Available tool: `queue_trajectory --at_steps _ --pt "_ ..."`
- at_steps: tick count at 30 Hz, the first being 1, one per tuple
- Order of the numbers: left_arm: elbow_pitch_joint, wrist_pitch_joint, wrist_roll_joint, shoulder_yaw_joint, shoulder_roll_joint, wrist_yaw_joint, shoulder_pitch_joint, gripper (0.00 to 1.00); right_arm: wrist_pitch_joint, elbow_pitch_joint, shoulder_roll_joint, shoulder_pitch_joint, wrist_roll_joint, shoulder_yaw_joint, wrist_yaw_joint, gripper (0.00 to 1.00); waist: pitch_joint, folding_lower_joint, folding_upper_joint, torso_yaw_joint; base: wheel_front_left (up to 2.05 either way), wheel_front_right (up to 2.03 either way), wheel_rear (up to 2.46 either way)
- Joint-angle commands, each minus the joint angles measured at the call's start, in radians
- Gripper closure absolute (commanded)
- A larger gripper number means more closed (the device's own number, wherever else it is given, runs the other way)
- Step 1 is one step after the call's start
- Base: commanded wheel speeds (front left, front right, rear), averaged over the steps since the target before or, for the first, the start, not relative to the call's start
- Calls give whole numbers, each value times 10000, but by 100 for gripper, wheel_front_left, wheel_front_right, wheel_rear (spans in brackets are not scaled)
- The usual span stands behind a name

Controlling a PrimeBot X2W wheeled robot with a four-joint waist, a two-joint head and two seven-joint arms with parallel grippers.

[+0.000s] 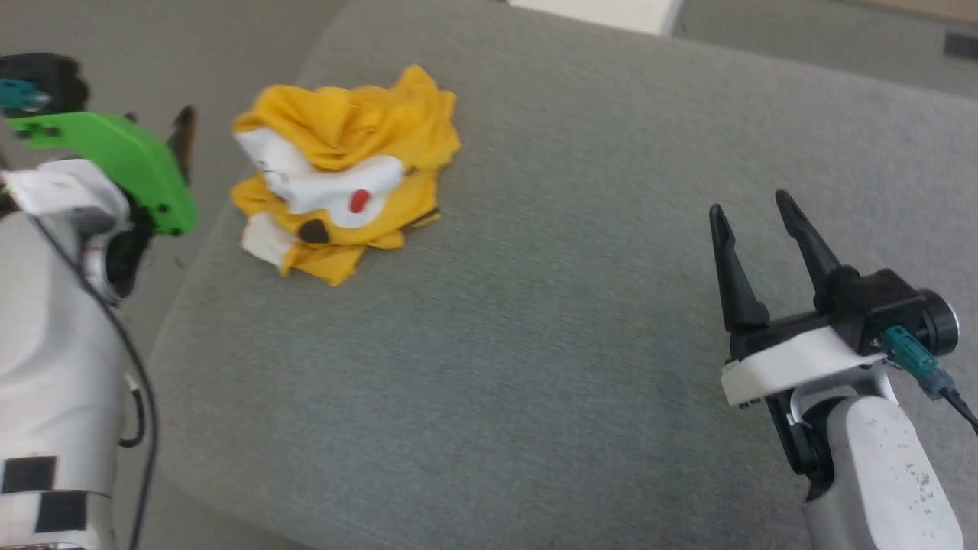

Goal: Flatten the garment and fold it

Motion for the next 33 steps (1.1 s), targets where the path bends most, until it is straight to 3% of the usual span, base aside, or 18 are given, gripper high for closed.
queue_trajectory --at_steps 1,9,13,14,15,16,17,20,26,33 --pt "286 495 -372 237 129 50 -132 0 -142 32 -10 -236 103 46 -15 0 1728 -3 0 -1745 0 0 0" --pt "1196 2853 -1525 1137 254 1063 680 0 -497 337 -10 -507 298 1 -15 0 2190 -3 0 -2492 0 0 0" --pt "1328 3551 -1854 1233 90 1250 1316 0 -611 556 -10 -461 378 -70 -15 0 1962 -3 0 -2513 0 0 0" --pt "1325 3703 -1911 1218 60 1235 1452 6 -628 606 -10 -450 391 -88 -15 0 1870 -3 0 -2495 0 0 0" --pt "1295 3865 -2015 1232 17 1206 1600 53 -658 661 -10 -442 410 -102 -15 0 1731 -3 0 -2466 0 0 0" --pt "1232 3942 -2093 1247 -7 1156 1696 70 -682 702 -10 -433 433 -111 -15 0 1606 -3 0 -2436 0 0 0" --pt "1095 3929 -2178 1289 -22 1087 1782 100 -708 749 -10 -421 454 -126 -15 0 1438 -3 0 -2392 0 0 0" --pt "532 3154 -2016 1320 134 876 1876 100 -770 892 -10 -334 534 -179 -15 0 879 -3 0 -2251 0 0 0" --pt "-471 11 -931 1092 667 213 1624 100 -864 1168 -10 135 768 -288 -15 0 -641 -3 0 -2121 0 0 0" --pt "-1362 -3274 583 326 658 136 977 100 -898 1287 -10 944 940 -739 -15 0 -2056 -3 0 -2415 0 0 0"
